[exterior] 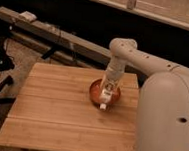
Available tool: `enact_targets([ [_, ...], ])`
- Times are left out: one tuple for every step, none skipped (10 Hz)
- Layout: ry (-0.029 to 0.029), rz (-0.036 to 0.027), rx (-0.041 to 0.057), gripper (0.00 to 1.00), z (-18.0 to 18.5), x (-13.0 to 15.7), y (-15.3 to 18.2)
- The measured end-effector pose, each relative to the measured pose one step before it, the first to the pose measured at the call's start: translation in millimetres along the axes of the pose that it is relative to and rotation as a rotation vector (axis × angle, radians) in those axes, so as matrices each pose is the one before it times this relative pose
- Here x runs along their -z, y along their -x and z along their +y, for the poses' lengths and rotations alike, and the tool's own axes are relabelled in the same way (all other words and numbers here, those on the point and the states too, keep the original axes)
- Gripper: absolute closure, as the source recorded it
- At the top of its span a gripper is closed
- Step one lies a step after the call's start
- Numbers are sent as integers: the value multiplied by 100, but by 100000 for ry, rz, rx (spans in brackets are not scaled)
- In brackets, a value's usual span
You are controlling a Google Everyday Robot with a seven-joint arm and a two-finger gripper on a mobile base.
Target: Place the bottle in the ceramic bowl
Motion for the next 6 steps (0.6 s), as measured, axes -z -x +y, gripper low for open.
enact_targets([
  [-612,-626,-655,43,-16,-38,87],
  [-667,-268,-353,32,106,-209,99],
  [-463,-250,-58,24,235,-238,142],
  [-533,-137,-286,20,125,-257,133],
  [-221,-66,-265,20,11,-95,51],
  [-133,-389,-466,20,-46,-99,80],
])
